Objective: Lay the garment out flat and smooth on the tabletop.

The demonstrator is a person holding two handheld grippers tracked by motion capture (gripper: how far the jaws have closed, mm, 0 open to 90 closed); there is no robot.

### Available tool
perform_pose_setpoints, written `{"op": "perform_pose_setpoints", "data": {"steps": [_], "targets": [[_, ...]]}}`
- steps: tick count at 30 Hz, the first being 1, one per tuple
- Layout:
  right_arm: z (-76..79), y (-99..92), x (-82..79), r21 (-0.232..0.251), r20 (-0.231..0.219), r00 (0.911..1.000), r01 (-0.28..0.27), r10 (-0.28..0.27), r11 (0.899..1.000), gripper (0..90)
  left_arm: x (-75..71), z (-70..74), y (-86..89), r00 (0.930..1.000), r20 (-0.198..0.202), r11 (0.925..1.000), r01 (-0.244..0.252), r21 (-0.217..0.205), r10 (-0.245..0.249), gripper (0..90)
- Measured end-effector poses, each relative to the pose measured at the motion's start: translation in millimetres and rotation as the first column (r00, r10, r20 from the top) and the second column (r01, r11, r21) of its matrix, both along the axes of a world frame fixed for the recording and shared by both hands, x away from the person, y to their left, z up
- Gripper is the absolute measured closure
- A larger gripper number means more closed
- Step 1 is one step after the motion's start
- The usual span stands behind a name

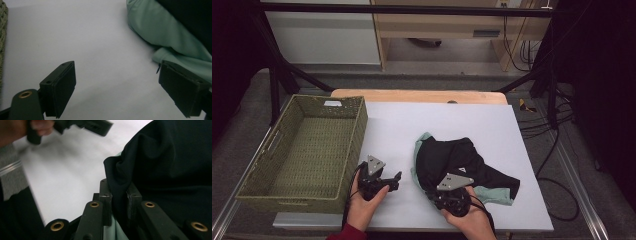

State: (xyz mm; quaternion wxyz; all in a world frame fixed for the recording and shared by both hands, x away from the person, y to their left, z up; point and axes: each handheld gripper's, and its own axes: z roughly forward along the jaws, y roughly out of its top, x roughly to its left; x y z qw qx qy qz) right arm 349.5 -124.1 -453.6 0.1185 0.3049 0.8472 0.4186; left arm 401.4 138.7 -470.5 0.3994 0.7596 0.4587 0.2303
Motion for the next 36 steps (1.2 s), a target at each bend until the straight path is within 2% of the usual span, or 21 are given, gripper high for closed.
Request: {"op": "perform_pose_setpoints", "data": {"steps": [4, 6, 12, 16, 21, 24, 28, 32, 35, 36], "targets": [[-0.3, -11.0, -11.9, -0.024, -0.002, 0.9996, -0.027, 0.027, 0.999, 79.2, -0.4, 0.1, -0.5, 1.0000, 0.001, 1.0000, 0.002, 0.002, -0.002, 14.2], [-1.3, -17.6, -14.0, -0.040, -0.002, 0.9998, -0.019, 0.019, 0.999, 79.3, -0.2, -0.3, -0.8, 1.0000, 0.000, 1.0000, 0.001, 0.003, -0.001, 14.2], [-2.1, -41.7, -4.7, -0.067, -0.005, 0.9972, 0.074, -0.075, 0.995, 79.4, -0.6, 0.5, 0.5, 1.0000, 0.002, 1.0000, -0.001, 0.004, 0.001, 14.3], [-3.7, -54.3, 0.4, -0.045, -0.022, 0.9937, 0.109, -0.110, 0.993, 79.3, -0.1, 0.3, 0.3, 1.0000, 0.001, 1.0000, 0.001, 0.003, -0.001, 14.3], [-8.2, -52.2, 3.2, -0.013, -0.034, 0.9948, 0.096, -0.096, 0.995, 76.5, -0.6, 0.2, -1.2, 1.0000, 0.002, 1.0000, 0.006, 0.004, -0.006, 14.3], [-8.6, -52.5, 3.8, 0.002, -0.044, 0.9958, 0.080, -0.080, 0.997, 68.3, -0.9, 0.2, -1.6, 1.0000, 0.001, 0.9999, 0.009, 0.005, -0.009, 14.2], [-4.0, -56.4, 3.5, 0.016, -0.038, 0.9967, 0.073, -0.072, 0.997, 46.1, -0.6, -0.4, -1.9, 0.9999, -0.005, 0.9999, 0.013, 0.010, -0.013, 14.1], [2.5, -66.9, 3.0, 0.026, 0.008, 0.9956, 0.094, -0.094, 0.995, 27.4, -1.2, -0.4, -3.1, 0.9999, -0.002, 0.9998, 0.016, 0.010, -0.016, 14.0], [6.6, -79.6, 2.4, 0.037, 0.025, 0.9914, 0.127, -0.128, 0.991, 21.4, -0.7, -1.2, -3.0, 0.9999, -0.007, 0.9999, 0.014, 0.010, -0.014, 14.0], [8.1, -84.8, 2.0, 0.038, 0.047, 0.9890, 0.139, -0.141, 0.990, 20.2, -0.6, -1.4, -3.0, 0.9999, -0.008, 0.9998, 0.013, 0.012, -0.013, 14.0]]}}
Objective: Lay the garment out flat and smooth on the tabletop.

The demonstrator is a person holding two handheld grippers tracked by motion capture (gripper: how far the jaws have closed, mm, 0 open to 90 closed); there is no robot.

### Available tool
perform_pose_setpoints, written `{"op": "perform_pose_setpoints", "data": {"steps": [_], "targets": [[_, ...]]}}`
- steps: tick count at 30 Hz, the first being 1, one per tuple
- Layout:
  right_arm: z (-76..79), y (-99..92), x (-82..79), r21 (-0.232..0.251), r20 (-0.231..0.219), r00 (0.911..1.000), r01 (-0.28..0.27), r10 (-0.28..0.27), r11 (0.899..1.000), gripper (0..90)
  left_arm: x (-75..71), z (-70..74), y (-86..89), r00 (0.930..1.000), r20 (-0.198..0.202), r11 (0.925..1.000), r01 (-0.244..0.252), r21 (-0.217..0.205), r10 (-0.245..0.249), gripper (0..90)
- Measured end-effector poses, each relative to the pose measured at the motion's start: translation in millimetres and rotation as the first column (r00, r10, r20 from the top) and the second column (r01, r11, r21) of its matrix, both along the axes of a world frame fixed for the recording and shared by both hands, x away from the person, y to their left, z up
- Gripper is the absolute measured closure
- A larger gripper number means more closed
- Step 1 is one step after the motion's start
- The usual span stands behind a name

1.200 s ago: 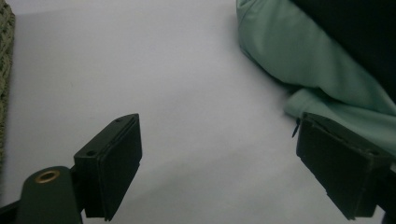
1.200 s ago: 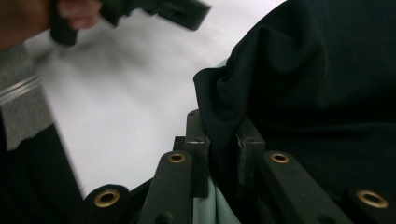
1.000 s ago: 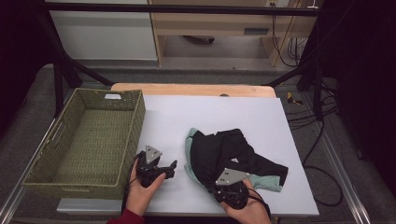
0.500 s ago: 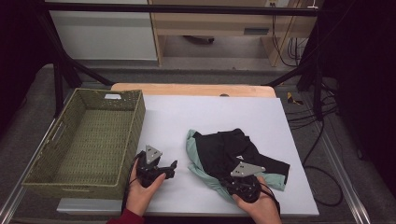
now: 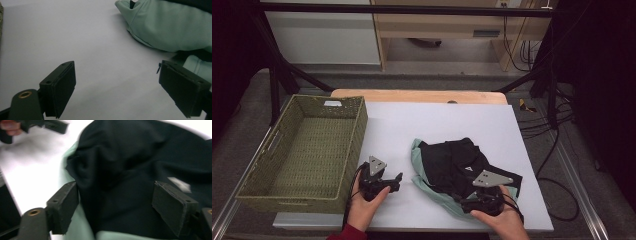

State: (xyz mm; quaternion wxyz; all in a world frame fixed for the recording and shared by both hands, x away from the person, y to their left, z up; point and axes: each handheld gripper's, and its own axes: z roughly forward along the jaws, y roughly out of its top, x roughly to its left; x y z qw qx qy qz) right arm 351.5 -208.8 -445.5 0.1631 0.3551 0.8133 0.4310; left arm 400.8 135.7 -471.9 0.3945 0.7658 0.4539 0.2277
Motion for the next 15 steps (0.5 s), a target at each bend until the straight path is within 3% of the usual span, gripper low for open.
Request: {"op": "perform_pose_setpoints", "data": {"steps": [2, 6, 11, 15], "targets": [[2.7, -11.4, -0.1, -0.005, 0.029, 0.9993, 0.022, -0.022, 1.000, 18.9, -0.2, -0.7, -1.0, 1.0000, 0.002, 1.0000, -0.003, 0.003, 0.003, 14.1], [4.0, -37.9, 3.8, 0.038, 0.027, 0.9935, 0.110, -0.111, 0.993, 17.9, -1.3, -1.2, -4.3, 1.0000, 0.000, 0.9999, 0.006, 0.009, -0.006, 14.2], [-3.3, -57.0, 11.3, 0.067, -0.002, 0.9720, 0.235, -0.235, 0.970, 16.9, -1.8, -1.2, -5.7, 0.9999, 0.005, 0.9998, 0.017, 0.011, -0.017, 14.3], [-13.9, -65.2, 18.4, 0.048, -0.035, 0.9533, 0.301, -0.300, 0.952, 17.6, -2.4, -0.6, -6.1, 0.9998, 0.011, 0.9997, 0.019, 0.012, -0.019, 14.7]]}}
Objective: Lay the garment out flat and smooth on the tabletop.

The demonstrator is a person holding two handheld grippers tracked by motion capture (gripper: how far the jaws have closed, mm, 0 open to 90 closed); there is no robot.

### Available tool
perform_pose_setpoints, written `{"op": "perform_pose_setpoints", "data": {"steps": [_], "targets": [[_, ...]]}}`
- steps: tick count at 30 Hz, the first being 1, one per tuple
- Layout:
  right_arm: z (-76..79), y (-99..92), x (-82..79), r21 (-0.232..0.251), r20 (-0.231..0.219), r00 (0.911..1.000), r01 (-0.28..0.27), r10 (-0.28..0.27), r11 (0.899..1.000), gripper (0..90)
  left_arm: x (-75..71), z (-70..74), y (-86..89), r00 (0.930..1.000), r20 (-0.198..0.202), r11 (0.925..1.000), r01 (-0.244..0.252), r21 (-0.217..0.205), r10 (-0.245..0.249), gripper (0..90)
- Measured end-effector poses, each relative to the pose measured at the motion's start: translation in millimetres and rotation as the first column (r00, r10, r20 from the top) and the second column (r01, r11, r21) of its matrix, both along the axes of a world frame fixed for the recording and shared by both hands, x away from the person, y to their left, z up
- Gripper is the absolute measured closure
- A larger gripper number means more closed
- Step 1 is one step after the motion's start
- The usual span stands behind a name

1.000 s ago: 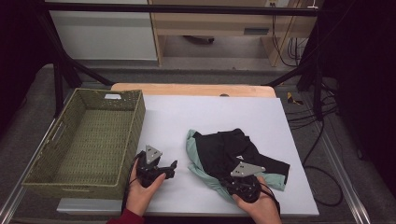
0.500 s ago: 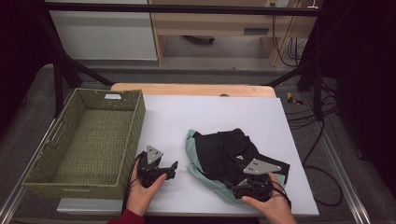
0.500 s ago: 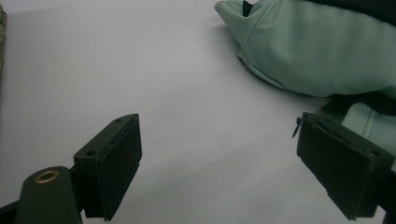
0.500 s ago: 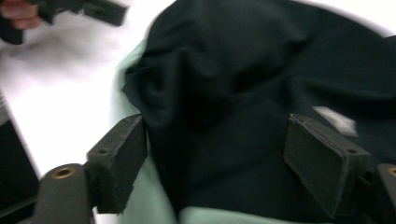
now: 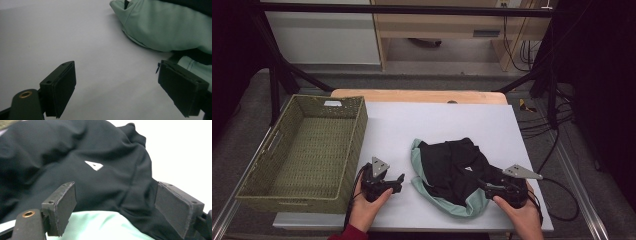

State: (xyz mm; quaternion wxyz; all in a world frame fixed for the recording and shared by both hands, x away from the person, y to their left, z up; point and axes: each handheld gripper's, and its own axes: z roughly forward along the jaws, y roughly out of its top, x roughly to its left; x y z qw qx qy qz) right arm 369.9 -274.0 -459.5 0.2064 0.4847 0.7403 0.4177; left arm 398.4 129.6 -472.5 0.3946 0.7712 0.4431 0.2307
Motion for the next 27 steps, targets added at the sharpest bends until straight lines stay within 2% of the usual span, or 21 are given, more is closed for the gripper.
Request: {"op": "perform_pose_setpoints", "data": {"steps": [4, 6, 9, 11, 13, 16, 19, 22, 24, 25, 27], "targets": [[-4.8, -2.9, 3.2, -0.022, -0.010, 0.9992, 0.038, -0.038, 0.999, 18.3, -0.2, -0.1, -1.0, 0.9999, -0.006, 0.9999, 0.009, -0.005, -0.009, 14.7], [-5.5, -4.2, 4.4, -0.016, -0.012, 0.9987, 0.049, -0.049, 0.999, 18.4, -0.9, 0.2, -2.4, 0.9997, -0.007, 0.9997, 0.023, -0.004, -0.023, 15.3], [-7.4, -4.4, 5.8, -0.035, -0.009, 0.9980, 0.061, -0.062, 0.997, 18.9, -0.8, 0.8, -5.1, 0.9992, -0.005, 0.9992, 0.039, -0.011, -0.039, 18.9], [-8.3, -4.0, 6.3, -0.049, -0.009, 0.9976, 0.068, -0.068, 0.996, 19.4, 0.7, 0.9, -6.7, 0.9988, -0.003, 0.9987, 0.049, -0.013, -0.049, 23.1], [-8.1, -4.4, 7.1, -0.049, -0.003, 0.9971, 0.076, -0.076, 0.996, 20.3, 3.7, 1.3, -8.8, 0.9987, -0.008, 0.9987, 0.051, -0.008, -0.051, 31.0], [-6.9, -4.6, 6.4, -0.042, 0.005, 0.9964, 0.084, -0.084, 0.996, 21.2, 10.5, 7.4, -13.8, 0.9979, -0.009, 0.9980, 0.063, 0.002, -0.063, 35.2], [-7.2, -3.2, 5.6, -0.051, 0.003, 0.9969, 0.078, -0.078, 0.996, 21.8, 18.1, 19.7, -21.3, 0.9966, 0.013, 0.9962, 0.080, 0.034, -0.081, 36.4], [-7.9, -0.8, 5.8, -0.063, 0.003, 0.9976, 0.070, -0.070, 0.996, 22.8, 29.0, 30.2, -31.6, 0.9947, 0.042, 0.9914, 0.090, 0.095, -0.094, 44.2], [-8.4, 0.4, 6.2, -0.072, 0.001, 0.9976, 0.069, -0.069, 0.995, 23.2, 38.6, 35.1, -38.7, 0.9927, 0.053, 0.9861, 0.100, 0.132, -0.108, 45.0], [-8.3, 0.6, 6.3, -0.075, 0.003, 0.9977, 0.068, -0.068, 0.995, 23.3, 44.0, 36.2, -41.5, 0.9929, 0.050, 0.9858, 0.100, 0.135, -0.108, 45.3], [-7.9, 0.7, 5.9, -0.072, 0.004, 0.9977, 0.067, -0.067, 0.995, 23.3, 54.6, 35.8, -46.7, 0.9938, 0.036, 0.9889, 0.101, 0.110, -0.105, 45.8]]}}
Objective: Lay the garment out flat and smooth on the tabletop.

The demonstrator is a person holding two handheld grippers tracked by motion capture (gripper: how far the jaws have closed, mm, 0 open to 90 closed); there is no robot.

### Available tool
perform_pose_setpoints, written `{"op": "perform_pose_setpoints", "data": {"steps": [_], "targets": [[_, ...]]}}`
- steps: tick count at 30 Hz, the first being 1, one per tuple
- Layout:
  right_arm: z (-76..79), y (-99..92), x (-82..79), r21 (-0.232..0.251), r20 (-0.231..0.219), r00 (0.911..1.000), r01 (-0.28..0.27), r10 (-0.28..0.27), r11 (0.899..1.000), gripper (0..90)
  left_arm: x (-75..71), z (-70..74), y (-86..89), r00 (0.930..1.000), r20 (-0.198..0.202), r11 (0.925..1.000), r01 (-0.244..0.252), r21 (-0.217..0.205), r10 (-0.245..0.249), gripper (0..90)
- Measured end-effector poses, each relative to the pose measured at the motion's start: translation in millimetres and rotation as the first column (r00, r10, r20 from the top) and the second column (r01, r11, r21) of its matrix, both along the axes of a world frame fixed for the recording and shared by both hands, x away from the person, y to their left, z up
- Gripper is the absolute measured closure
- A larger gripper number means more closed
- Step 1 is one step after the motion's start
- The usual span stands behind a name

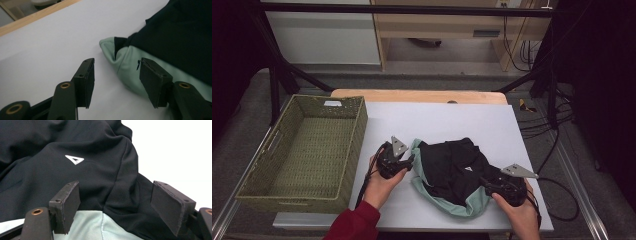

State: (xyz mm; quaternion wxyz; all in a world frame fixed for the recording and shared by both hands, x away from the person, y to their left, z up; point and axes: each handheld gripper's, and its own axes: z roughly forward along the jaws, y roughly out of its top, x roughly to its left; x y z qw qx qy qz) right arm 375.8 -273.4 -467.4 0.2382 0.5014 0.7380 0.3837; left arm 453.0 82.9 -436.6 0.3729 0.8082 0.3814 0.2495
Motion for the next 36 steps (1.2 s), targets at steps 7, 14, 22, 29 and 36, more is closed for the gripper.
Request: {"op": "perform_pose_setpoints", "data": {"steps": [7, 14, 22, 29, 36], "targets": [[-0.1, 1.1, -0.8, -0.006, 0.004, 0.9998, -0.017, 0.017, 1.000, 23.0, 23.6, -26.6, -15.9, 0.9960, -0.089, 0.9955, 0.009, 0.095, -0.001, 43.3], [0.2, 1.4, -0.6, -0.003, -0.001, 0.9998, -0.020, 0.020, 1.000, 23.0, 25.4, -38.5, -19.9, 0.9889, -0.135, 0.9963, 0.069, 0.051, -0.062, 55.9], [0.2, 0.4, -0.7, -0.003, -0.005, 0.9998, -0.018, 0.018, 1.000, 23.0, 9.7, -39.2, -15.3, 0.9919, -0.096, 0.9944, 0.089, 0.057, -0.083, 82.3], [0.0, 0.5, -0.1, -0.008, -0.003, 0.9999, -0.016, 0.016, 1.000, 22.9, -28.9, -39.0, 11.8, 0.9965, -0.079, 0.9992, 0.031, 0.027, -0.029, 83.3], [1.1, 0.2, -0.5, -0.011, 0.014, 0.9999, -0.004, 0.004, 1.000, 23.1, -54.9, -38.7, 28.9, 0.9963, -0.086, 0.9997, 0.007, -0.025, -0.009, 83.2]]}}
